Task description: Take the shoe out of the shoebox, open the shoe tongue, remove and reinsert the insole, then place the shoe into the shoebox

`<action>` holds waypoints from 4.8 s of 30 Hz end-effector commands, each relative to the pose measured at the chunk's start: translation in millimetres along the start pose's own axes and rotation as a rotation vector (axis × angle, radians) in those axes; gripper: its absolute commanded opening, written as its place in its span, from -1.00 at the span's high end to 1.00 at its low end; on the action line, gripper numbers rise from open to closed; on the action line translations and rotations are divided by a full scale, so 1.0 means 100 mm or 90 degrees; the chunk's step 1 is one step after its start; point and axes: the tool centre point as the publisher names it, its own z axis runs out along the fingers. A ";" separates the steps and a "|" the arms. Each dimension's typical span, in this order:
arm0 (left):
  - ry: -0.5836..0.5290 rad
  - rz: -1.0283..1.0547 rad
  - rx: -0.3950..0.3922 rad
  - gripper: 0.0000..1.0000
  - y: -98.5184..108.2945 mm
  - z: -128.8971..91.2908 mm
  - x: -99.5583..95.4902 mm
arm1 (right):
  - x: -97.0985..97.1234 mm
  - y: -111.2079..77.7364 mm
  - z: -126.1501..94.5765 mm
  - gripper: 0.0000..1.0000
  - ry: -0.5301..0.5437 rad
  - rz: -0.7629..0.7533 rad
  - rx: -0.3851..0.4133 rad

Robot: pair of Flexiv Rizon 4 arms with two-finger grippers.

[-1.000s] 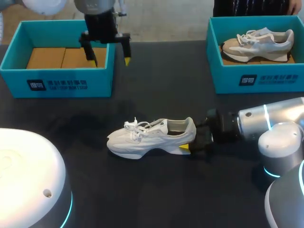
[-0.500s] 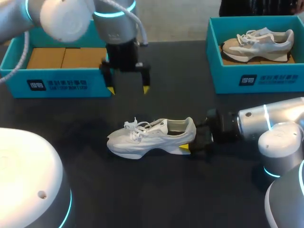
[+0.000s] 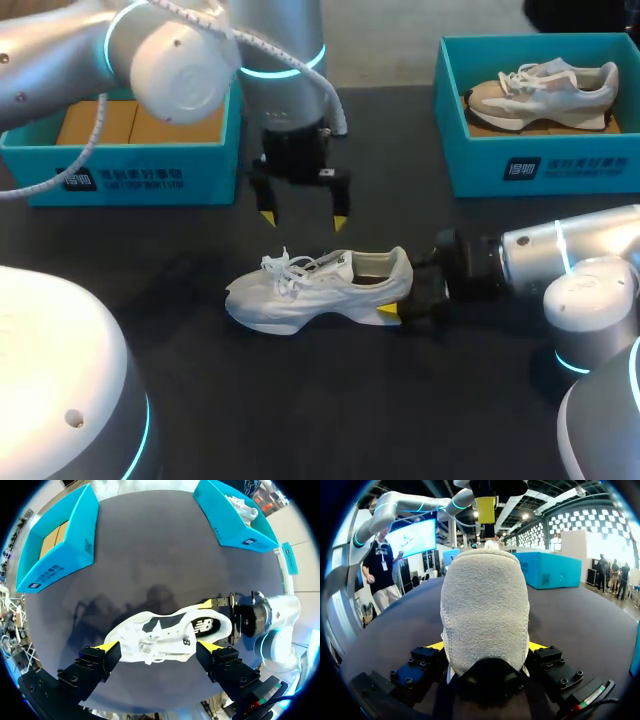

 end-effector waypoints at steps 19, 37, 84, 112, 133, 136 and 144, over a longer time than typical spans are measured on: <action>-0.029 0.036 -0.032 -1.00 0.03 0.45 0.42 | -0.01 -0.01 0.04 1.00 -0.001 0.000 0.002; -0.125 -0.044 -0.033 -1.00 0.20 0.62 0.40 | -0.01 -0.01 0.04 1.00 -0.001 0.000 0.002; -0.259 -0.156 0.004 -1.00 0.20 0.75 0.17 | -0.01 -0.01 0.04 1.00 -0.001 0.000 0.002; -0.173 -0.207 0.000 1.00 0.24 0.53 -0.06 | -0.01 -0.01 0.04 1.00 -0.001 0.000 0.002; -0.141 -0.309 0.017 1.00 0.38 0.31 -0.54 | -0.01 -0.01 0.04 1.00 -0.001 0.000 0.002; -0.155 -0.316 0.008 1.00 0.42 0.37 -0.59 | -0.01 -0.01 0.04 1.00 -0.001 0.000 0.002; -0.159 -0.345 -0.023 0.82 0.54 0.58 -0.76 | -0.01 -0.01 0.04 1.00 -0.001 0.000 0.002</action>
